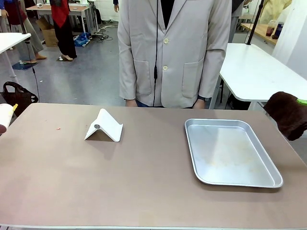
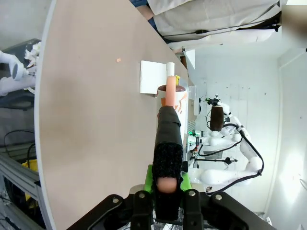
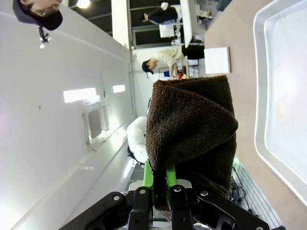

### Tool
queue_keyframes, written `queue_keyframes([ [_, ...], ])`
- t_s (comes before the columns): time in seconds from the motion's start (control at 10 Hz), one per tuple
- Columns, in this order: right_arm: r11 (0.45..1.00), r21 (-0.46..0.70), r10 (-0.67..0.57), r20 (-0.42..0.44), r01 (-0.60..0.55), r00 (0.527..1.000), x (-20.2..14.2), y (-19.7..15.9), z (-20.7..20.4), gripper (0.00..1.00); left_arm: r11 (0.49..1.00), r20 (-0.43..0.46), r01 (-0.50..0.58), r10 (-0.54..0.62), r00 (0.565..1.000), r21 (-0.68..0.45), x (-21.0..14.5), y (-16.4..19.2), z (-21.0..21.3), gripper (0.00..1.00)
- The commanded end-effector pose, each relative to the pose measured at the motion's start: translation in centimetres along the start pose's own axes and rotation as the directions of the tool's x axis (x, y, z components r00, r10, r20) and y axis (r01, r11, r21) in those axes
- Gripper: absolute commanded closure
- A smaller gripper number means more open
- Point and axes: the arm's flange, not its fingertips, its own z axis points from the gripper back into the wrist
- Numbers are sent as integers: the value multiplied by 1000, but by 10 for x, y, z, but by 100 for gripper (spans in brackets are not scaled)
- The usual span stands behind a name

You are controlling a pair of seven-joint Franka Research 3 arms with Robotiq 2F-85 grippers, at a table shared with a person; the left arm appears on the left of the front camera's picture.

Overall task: Clean the surface of the table.
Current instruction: Clean the area not pointed to by the person.

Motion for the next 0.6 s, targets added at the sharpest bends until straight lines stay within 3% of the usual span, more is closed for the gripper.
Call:
queue_keyframes([
  [0.0,1000,15,-16,-5,16,1000,-1,7,0,88,1000,0,13,-13,1000,8,-8,-11,-7,77],
  [0.5,1000,15,-16,-5,16,1000,-1,7,0,88,1000,-1,16,-16,1000,-1,-3,-9,-4,77],
])
